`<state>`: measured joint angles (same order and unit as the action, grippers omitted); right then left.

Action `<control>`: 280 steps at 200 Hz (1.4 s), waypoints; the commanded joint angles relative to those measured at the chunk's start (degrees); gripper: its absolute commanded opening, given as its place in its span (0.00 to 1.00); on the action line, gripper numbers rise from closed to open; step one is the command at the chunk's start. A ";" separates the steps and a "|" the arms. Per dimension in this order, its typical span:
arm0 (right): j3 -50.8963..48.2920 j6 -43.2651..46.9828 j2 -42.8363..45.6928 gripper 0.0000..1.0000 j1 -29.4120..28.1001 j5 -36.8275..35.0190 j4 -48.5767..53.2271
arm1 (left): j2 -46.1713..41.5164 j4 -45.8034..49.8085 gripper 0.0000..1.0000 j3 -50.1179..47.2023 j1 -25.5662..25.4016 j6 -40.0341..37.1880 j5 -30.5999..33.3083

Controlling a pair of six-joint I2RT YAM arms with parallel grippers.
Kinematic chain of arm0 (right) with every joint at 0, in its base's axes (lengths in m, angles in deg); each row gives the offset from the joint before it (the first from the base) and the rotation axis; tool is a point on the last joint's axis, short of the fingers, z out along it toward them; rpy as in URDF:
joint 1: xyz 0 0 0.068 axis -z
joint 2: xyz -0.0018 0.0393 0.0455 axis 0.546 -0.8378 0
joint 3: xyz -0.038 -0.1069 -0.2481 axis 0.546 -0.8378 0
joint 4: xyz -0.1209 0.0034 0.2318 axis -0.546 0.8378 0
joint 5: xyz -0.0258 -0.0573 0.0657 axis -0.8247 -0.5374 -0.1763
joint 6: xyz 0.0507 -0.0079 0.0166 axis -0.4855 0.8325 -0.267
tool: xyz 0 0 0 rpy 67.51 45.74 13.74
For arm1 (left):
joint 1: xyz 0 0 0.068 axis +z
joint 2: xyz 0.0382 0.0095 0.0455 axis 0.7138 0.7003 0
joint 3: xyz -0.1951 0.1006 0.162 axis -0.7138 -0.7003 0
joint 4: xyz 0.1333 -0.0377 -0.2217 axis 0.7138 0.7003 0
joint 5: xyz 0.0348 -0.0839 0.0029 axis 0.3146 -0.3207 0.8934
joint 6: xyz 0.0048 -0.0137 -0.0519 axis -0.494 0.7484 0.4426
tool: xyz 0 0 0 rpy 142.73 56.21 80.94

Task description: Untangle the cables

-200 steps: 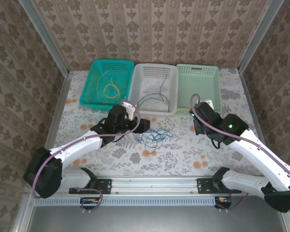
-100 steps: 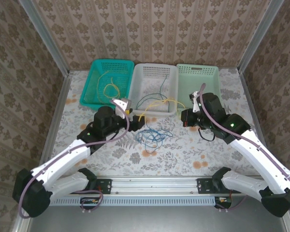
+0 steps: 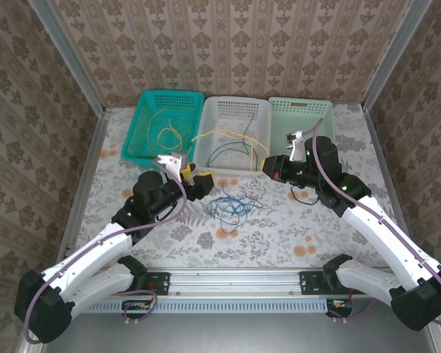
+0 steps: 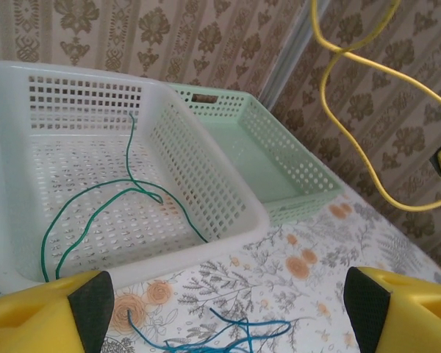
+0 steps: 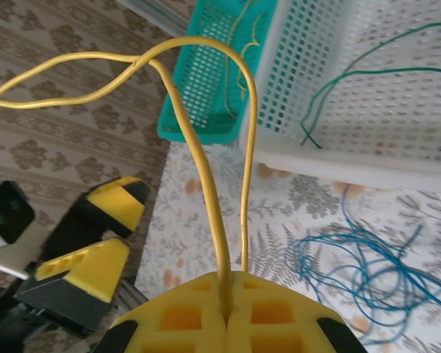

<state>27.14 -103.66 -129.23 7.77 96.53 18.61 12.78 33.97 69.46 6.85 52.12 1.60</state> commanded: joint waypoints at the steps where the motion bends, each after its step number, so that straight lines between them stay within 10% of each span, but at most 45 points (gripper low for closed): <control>1: -1.22 -5.23 -0.41 0.00 0.36 3.36 -10.26 | -0.05 -7.08 0.84 0.68 2.04 6.45 -0.30; 178: -1.12 -13.98 -9.84 0.00 -5.44 9.36 -28.55 | 29.14 -47.37 0.66 10.46 4.15 31.44 -21.63; 244: -1.55 -13.12 -8.12 0.00 -5.48 9.43 -28.03 | 29.00 -47.02 0.07 9.87 4.83 29.88 -20.54; 280: -2.58 -10.41 -3.08 0.00 -4.75 3.95 -26.97 | 25.66 -44.99 0.00 6.52 5.91 28.66 -17.68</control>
<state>24.71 -116.66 -137.76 2.50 103.67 -7.20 41.41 -10.57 78.07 11.44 82.47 -18.84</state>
